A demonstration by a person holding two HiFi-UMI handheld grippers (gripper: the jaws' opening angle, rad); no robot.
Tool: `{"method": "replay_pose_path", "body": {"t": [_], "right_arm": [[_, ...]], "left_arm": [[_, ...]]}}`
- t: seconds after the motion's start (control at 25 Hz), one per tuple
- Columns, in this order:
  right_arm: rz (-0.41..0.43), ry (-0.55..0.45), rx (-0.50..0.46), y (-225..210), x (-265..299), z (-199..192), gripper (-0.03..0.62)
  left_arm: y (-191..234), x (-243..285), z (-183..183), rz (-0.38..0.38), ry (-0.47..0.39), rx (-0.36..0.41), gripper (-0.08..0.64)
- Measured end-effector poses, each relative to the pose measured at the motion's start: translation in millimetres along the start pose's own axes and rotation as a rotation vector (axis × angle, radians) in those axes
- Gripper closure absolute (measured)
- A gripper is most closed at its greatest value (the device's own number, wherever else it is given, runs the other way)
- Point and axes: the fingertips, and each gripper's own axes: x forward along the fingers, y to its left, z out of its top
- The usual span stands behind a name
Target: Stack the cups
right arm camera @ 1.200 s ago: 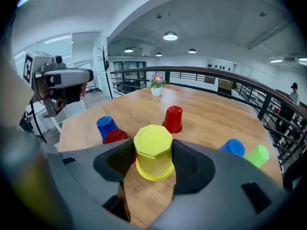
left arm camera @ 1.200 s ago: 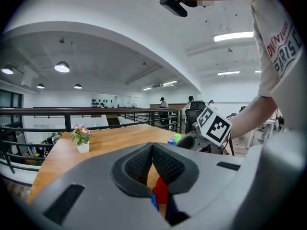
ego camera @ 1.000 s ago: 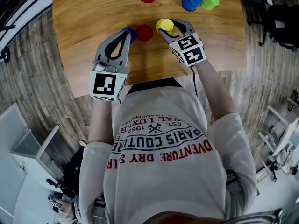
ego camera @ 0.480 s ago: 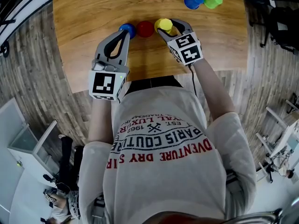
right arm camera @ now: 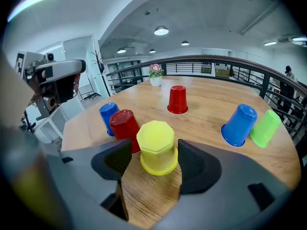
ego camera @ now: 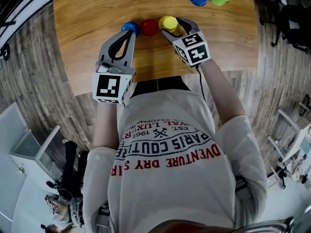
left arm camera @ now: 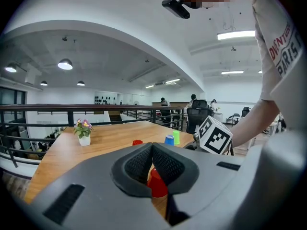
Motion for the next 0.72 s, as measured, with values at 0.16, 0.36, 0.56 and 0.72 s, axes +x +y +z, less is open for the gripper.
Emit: {"method": "replay_pose_path", "body": {"t": [0.16,0.36,0.56,0.72], "right_arm": [[-0.019,-0.061,0.024,-3.2,-15.9,9.1,0.298],[-0.034,-0.132,0.033,-7.3,-38.7,31.6,0.298],[-0.039,-0.147,0.005,-31.2,-44.5,57.6,0.298],[-0.020,-0.132,-0.037,-53.3,-30.2,82.5,0.298]], "left_arm": [[-6.3,4.6,3.1,-0.027,-0.013,0.010,0.543],[-11.8,6.0,12.8,-0.050,-0.034,0.020,0.543],[-12.6,15.4,31.1,-0.035,-0.057,0.044,0.543],[2.1,26.2,42.2,0.008,-0.066,0.049,0.543]]}}
